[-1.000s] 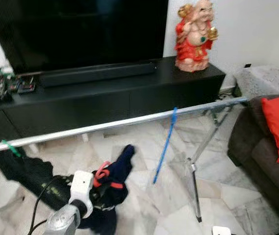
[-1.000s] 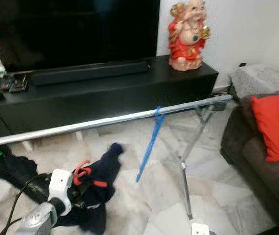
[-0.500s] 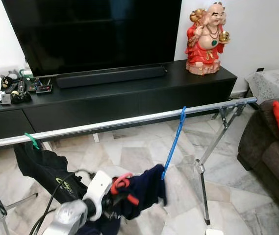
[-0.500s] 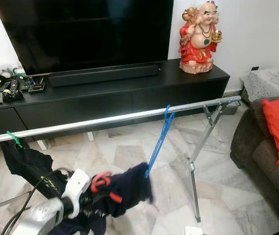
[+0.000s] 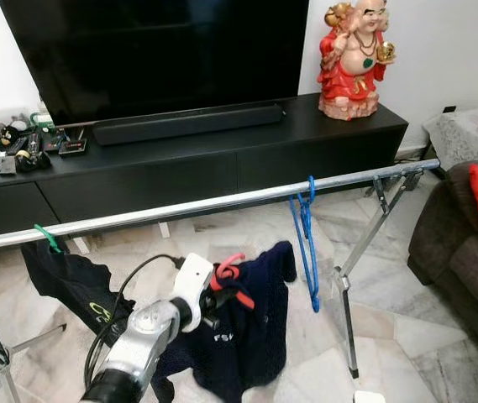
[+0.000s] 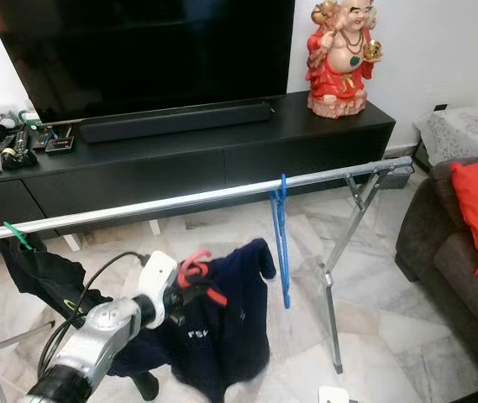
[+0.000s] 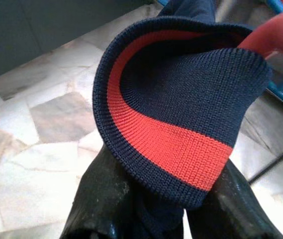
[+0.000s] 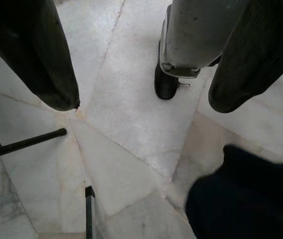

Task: Hang hanger

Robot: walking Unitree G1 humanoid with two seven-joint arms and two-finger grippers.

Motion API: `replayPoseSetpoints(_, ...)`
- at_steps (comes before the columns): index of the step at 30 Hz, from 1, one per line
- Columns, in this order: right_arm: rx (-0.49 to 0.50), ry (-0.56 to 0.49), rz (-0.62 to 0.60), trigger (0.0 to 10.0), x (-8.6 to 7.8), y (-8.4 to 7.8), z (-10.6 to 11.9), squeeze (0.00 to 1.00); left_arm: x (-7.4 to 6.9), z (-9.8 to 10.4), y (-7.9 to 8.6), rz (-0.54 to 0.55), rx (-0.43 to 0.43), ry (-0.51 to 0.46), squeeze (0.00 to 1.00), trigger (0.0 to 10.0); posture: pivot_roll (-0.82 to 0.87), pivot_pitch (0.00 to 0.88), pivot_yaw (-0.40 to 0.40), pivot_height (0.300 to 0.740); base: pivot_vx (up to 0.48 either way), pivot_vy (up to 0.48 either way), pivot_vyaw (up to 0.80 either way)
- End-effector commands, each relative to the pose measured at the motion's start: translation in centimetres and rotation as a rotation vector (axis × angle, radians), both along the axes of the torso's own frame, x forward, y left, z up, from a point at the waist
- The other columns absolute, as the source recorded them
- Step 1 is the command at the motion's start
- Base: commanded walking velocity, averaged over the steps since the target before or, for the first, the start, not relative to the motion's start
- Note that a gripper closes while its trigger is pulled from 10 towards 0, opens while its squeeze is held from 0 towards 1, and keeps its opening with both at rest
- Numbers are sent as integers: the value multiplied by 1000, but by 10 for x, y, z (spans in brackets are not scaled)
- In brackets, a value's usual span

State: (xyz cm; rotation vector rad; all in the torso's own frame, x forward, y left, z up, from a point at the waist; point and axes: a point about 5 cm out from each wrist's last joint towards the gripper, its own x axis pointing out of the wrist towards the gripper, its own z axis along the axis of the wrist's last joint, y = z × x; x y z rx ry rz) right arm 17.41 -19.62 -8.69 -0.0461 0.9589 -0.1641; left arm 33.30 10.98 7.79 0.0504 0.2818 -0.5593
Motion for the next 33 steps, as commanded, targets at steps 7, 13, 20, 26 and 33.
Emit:
replayPoseSetpoints(7,-1,9,-2,10000,-3,7,-2,0,25,19,6,205,-42,-55,0,10000,53,59,20,740,0,0,0)
replayPoseSetpoints(13,-6,9,2,10000,-1,8,-2,0,36,29,9,323,-88,-65,0,10000,51,60,16,740,0,0,0)
replayPoseSetpoints(20,-19,16,12,10000,2,6,0,0,47,38,10,427,-166,-40,0,10000,42,60,17,740,0,0,0)
replayPoseSetpoints(26,-18,14,3,10000,2,5,0,0,52,45,6,449,-168,-40,0,10000,41,60,18,740,0,0,0)
replayPoseSetpoints(33,-19,14,3,10000,1,5,0,0,57,50,8,529,-177,-20,0,10000,38,58,17,740,0,0,0)
